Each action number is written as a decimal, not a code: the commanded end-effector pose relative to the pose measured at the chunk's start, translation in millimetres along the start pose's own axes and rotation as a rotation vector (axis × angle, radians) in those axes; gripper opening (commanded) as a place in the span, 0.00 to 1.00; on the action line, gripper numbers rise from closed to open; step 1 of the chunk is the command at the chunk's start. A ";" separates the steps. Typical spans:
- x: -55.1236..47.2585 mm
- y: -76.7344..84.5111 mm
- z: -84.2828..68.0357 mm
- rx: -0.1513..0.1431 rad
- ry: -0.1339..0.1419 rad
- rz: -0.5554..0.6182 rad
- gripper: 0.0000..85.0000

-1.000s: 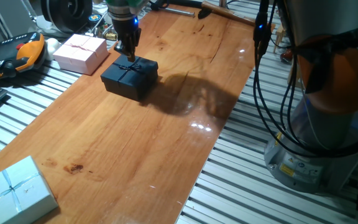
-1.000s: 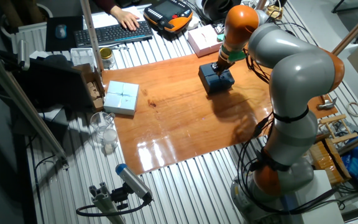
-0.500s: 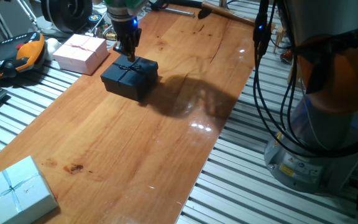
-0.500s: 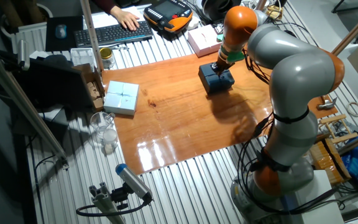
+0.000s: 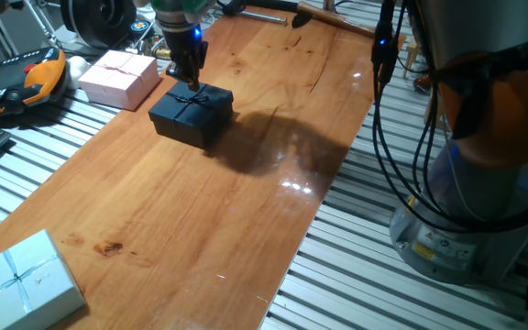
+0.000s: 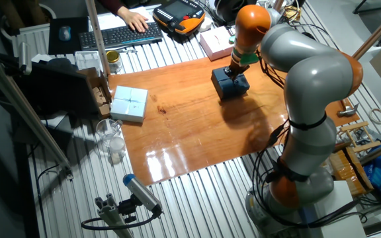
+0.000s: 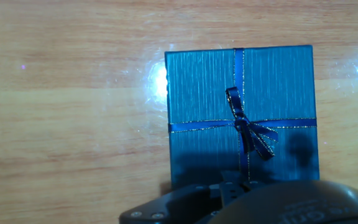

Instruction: Cover the box

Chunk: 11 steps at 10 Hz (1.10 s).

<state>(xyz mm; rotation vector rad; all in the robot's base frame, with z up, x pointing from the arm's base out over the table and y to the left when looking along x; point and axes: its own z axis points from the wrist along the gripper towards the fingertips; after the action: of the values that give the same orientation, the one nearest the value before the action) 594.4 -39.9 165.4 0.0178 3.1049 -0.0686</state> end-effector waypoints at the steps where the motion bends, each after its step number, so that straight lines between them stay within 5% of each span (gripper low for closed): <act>1: -0.9 -1.1 0.0 0.003 0.004 -0.008 0.00; 5: 2.1 -5.8 -12.5 -0.046 0.013 -0.001 0.00; 11: 6.7 1.8 -32.3 -0.023 0.023 -0.003 0.00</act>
<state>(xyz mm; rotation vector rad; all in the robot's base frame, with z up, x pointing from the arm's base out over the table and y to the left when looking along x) 586.1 -36.4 197.7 0.0146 3.1274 -0.0355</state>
